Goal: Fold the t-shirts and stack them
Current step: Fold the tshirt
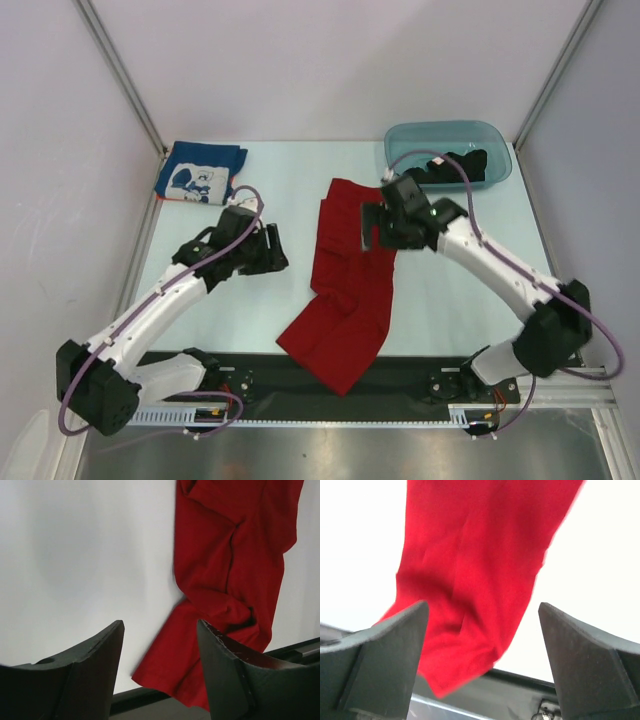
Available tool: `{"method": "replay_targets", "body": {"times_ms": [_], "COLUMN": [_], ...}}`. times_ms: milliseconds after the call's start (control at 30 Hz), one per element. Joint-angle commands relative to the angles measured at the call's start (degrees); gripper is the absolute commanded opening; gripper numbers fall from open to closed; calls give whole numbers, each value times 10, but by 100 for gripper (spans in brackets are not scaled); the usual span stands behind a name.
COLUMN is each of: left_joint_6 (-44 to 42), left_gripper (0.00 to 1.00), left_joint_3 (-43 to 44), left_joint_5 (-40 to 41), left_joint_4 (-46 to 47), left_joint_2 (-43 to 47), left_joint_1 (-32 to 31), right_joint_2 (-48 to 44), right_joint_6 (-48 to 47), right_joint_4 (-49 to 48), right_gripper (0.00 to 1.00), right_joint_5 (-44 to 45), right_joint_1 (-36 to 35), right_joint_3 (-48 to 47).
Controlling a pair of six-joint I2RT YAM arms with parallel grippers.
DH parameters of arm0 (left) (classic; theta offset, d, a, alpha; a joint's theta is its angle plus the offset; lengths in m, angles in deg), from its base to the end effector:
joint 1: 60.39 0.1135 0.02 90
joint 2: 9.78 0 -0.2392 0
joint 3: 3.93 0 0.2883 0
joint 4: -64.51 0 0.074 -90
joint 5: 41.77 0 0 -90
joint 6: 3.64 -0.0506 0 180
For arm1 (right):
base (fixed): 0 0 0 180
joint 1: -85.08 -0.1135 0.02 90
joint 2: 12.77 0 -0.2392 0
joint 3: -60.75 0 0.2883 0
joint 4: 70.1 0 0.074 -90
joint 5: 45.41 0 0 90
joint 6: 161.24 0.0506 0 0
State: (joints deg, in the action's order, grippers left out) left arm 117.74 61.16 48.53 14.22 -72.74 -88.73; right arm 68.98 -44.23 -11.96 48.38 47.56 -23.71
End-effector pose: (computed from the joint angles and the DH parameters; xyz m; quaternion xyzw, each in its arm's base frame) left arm 0.2487 -0.1339 0.2444 -0.0257 0.9337 -0.1757 0.3109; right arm 0.2751 0.2070 0.2613 -0.0776 0.9512 0.1318 0.2680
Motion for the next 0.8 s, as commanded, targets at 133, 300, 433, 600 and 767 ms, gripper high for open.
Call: {"method": "replay_targets", "body": {"times_ms": [133,300,433,600,767], "left_joint_6": [72,40,28,18,0], "left_gripper": [66,67,67,68,68], "left_joint_3": [6,10,-4,-17,-19], "left_joint_5": [96,136,143,137,143], "left_joint_4": [28,0,-14,-5,0], "left_joint_2": [50,82,93,92,84], "left_joint_1": [-37,-37,-36,-36,-32], "right_joint_2": [266,464,552,625,706], "right_joint_6": [-5,17,18,3,-41], "right_joint_4": [-45,16,18,8,-6], "right_gripper": [96,97,96,95,94], "right_joint_5": [115,162,170,147,76], "right_joint_1": [52,52,52,54,46], "right_joint_3": [-260,-457,-555,-594,-688]}}
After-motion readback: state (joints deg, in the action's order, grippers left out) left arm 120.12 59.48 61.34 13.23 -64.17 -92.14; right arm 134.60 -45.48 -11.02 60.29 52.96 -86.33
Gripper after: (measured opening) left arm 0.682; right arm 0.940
